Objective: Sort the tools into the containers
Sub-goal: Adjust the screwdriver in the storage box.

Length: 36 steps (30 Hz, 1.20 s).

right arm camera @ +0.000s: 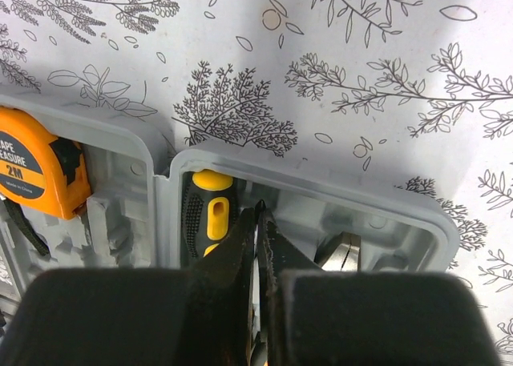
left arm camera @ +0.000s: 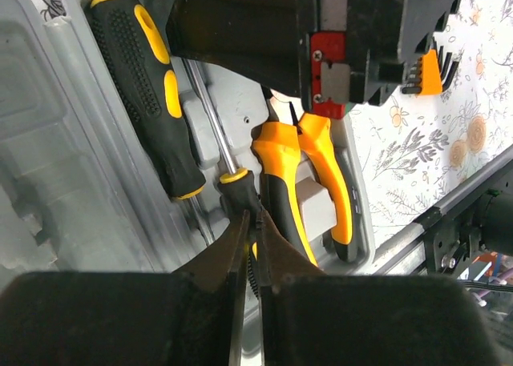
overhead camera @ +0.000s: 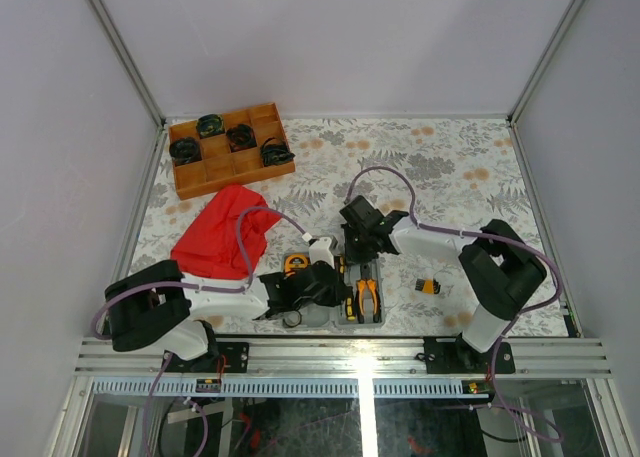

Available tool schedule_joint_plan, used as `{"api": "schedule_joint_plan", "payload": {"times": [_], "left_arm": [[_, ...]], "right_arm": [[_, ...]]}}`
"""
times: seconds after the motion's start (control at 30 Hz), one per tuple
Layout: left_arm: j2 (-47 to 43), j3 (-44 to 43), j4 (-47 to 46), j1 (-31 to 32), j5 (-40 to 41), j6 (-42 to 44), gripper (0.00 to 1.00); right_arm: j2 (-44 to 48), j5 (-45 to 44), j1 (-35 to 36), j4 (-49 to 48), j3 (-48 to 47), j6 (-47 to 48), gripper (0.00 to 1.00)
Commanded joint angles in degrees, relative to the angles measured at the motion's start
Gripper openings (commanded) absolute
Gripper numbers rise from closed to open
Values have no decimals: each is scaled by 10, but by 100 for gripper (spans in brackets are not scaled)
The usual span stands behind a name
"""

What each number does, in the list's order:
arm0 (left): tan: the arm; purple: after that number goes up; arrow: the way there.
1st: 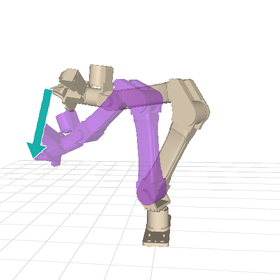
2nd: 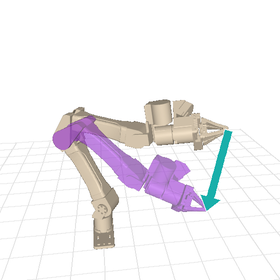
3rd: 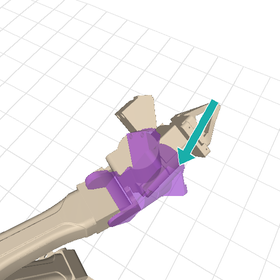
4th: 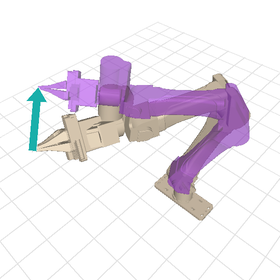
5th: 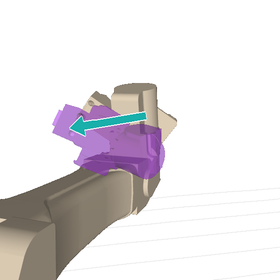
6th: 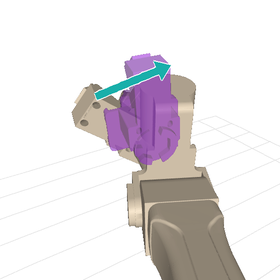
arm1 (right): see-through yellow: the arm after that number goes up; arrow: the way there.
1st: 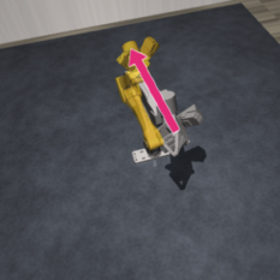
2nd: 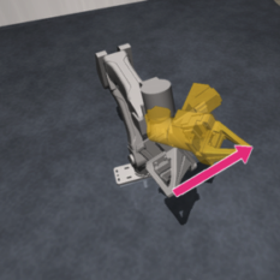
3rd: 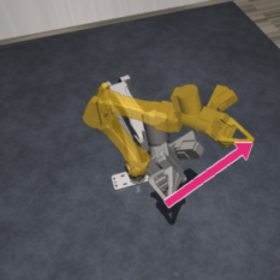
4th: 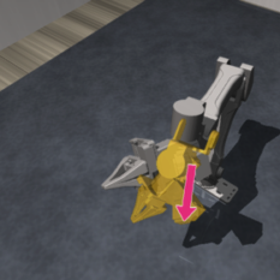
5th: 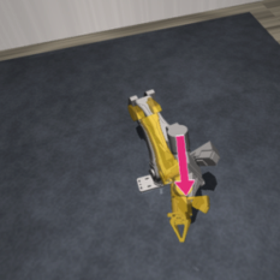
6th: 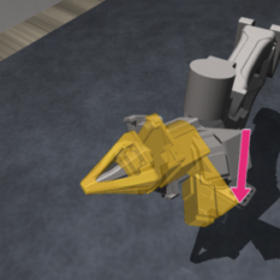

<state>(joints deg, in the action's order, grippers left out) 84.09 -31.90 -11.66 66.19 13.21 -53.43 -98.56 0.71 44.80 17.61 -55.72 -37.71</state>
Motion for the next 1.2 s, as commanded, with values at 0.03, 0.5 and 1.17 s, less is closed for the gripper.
{"api": "schedule_joint_plan", "payload": {"times": [0.03,0.5,1.17], "left_arm": [[-1,23,156,-13,-2,60,0],[2,-12,198,-41,0,112,0],[-60,-105,228,-51,-64,156,17]], "right_arm": [[8,-46,11,88,57,-9,0],[134,-82,12,76,92,-31,1],[305,-113,11,-41,159,-22,25]]}}
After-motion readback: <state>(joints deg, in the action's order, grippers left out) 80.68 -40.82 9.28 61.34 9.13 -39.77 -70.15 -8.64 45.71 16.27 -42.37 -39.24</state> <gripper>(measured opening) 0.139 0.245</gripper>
